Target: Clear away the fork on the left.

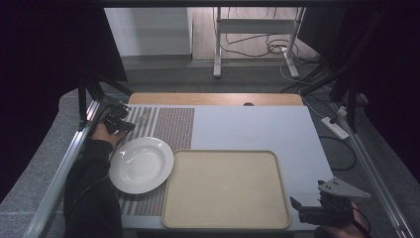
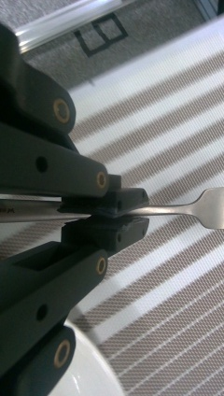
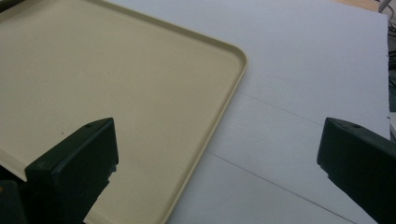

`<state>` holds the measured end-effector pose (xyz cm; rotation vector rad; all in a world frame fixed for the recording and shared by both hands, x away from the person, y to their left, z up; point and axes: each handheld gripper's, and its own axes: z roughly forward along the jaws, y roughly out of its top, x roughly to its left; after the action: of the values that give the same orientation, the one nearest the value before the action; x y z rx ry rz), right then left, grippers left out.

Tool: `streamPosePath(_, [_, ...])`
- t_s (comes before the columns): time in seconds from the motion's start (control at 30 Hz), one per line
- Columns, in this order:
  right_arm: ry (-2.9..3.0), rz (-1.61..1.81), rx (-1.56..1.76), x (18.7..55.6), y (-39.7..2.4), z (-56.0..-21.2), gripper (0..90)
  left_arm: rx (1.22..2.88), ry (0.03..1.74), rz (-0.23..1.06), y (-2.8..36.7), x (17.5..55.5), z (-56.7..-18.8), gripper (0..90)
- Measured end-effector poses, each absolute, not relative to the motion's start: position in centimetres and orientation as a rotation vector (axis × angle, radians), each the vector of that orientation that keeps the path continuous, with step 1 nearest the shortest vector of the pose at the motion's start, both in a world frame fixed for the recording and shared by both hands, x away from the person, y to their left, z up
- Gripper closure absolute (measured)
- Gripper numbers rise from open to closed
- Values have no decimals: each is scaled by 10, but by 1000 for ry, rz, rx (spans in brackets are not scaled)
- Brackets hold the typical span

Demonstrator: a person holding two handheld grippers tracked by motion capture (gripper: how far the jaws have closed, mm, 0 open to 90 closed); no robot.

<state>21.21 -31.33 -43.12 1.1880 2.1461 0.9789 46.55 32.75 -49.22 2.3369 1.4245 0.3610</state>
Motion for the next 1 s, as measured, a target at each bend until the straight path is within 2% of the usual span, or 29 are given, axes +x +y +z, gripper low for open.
streamPosePath(0.2, [2144, 979, 1185, 212, -313, -431, 0, 2328, 1415, 345, 329, 453, -479, 852])
streamPosePath(0.57, [2145, 974, 1178, 211, -313, -431, 0, 2303, 1338, 249, 308, 417, -460, 851])
streamPosePath(1.0, [2147, 976, 1169, 211, -313, -431, 0, 2303, 1301, 208, 280, 375, -456, 850])
